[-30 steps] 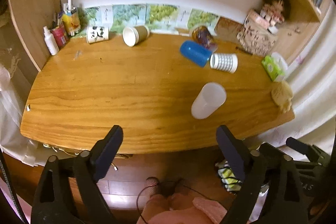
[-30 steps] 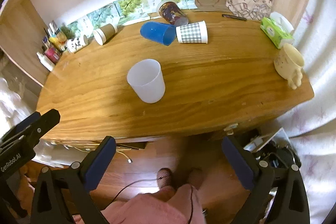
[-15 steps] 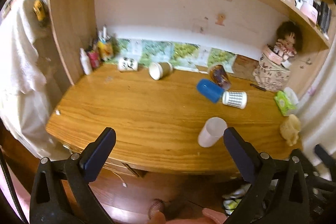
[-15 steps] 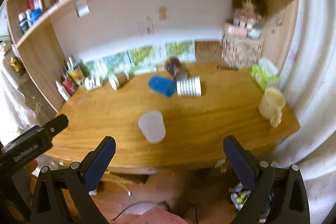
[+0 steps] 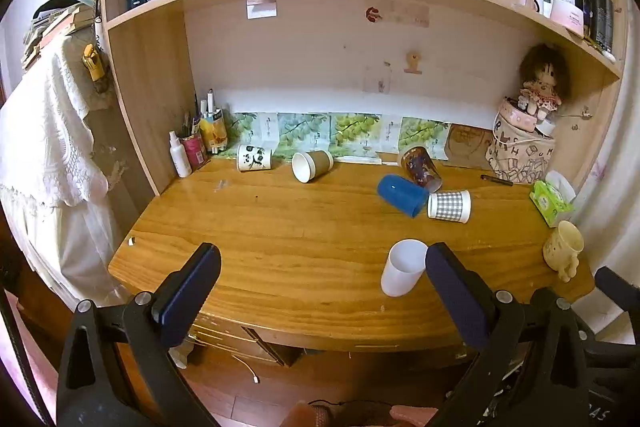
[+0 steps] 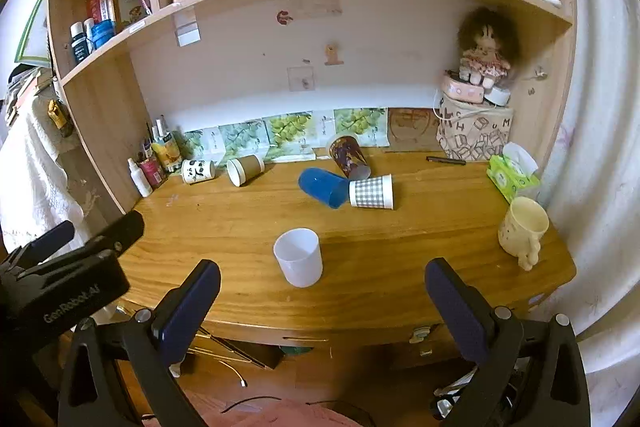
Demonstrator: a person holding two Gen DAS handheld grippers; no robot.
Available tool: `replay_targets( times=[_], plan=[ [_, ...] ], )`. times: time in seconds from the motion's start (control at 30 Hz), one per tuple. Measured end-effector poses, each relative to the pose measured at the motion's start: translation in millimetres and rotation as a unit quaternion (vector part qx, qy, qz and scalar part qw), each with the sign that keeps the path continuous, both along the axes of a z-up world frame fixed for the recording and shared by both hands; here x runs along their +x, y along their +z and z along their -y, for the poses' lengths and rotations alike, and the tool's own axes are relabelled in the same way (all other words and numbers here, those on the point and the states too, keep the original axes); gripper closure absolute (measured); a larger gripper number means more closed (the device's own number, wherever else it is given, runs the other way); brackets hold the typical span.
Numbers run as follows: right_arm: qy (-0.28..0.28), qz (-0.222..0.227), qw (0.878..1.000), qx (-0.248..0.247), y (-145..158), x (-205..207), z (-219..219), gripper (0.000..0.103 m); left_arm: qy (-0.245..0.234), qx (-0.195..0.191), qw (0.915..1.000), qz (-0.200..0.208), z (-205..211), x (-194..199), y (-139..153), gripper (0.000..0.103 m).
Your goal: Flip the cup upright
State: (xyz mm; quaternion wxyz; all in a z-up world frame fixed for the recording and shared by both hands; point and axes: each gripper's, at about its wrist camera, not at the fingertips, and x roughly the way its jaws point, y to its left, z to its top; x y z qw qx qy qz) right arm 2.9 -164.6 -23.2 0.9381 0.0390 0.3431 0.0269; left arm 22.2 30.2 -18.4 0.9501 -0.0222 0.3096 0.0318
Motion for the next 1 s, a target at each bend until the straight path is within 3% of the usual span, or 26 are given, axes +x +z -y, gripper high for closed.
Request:
replay_targets(
  times=[0.33, 1.0],
  plan=[
    [-0.021, -0.032, 0.999, 0.019, -12, 3, 12, 0.001, -0.01, 0.022, 0.9997, 0.003, 12, 0, 0, 0.001],
    [-0.028, -0.044, 0.999, 0.013, -15, 12, 9, 0.001, -0.031, 0.016, 0.9994, 0.002, 13, 8, -2, 0.001]
  ],
)
